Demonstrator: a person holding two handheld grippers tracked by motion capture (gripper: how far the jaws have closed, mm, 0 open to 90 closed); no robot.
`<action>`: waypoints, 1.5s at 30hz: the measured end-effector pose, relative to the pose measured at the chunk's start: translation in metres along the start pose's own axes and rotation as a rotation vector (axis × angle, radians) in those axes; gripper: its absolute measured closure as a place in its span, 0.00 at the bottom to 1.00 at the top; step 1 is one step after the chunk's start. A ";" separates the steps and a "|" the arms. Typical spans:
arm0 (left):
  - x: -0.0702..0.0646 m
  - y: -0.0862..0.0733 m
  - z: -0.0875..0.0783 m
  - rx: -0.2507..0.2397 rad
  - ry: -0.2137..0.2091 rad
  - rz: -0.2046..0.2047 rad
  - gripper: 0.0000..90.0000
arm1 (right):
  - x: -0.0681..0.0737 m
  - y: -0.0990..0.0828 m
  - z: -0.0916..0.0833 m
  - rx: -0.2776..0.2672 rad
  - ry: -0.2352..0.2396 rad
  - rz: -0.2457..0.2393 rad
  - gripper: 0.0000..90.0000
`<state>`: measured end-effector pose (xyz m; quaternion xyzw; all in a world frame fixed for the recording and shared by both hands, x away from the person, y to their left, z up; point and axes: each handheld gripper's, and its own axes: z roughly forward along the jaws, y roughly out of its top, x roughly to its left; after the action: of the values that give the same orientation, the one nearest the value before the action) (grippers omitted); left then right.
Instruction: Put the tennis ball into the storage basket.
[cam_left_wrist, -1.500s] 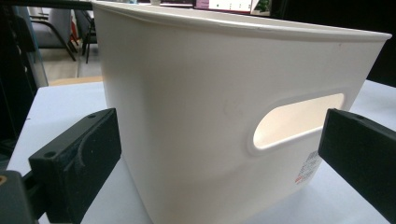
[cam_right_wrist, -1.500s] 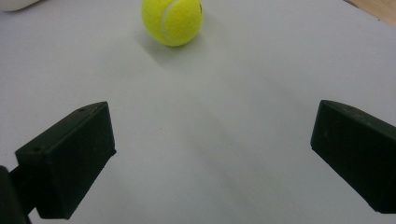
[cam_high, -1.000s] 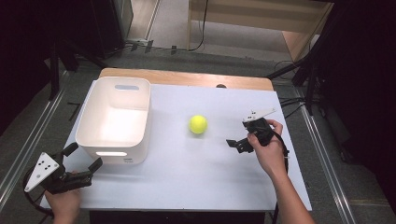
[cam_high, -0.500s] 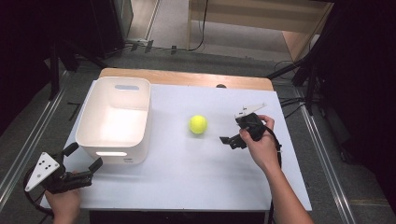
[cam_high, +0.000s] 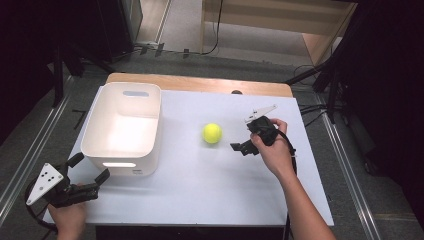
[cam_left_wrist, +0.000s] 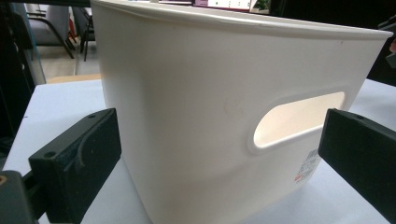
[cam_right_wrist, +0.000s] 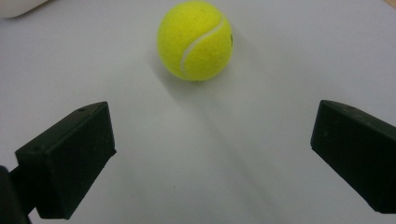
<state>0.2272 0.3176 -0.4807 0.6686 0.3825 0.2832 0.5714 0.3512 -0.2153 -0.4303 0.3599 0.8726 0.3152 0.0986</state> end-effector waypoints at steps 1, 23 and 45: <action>0.000 0.000 0.000 0.000 0.000 0.000 0.00 | 0.000 0.001 0.000 0.008 0.001 0.005 0.00; 0.000 0.000 0.000 -0.001 -0.002 -0.002 0.00 | -0.009 0.022 0.016 0.044 0.021 0.003 0.00; -0.001 0.000 0.002 0.007 -0.006 0.010 0.00 | -0.008 0.051 0.031 0.094 0.026 -0.033 0.00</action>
<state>0.2284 0.3155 -0.4810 0.6733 0.3782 0.2828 0.5689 0.3978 -0.1784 -0.4235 0.3457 0.8934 0.2767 0.0754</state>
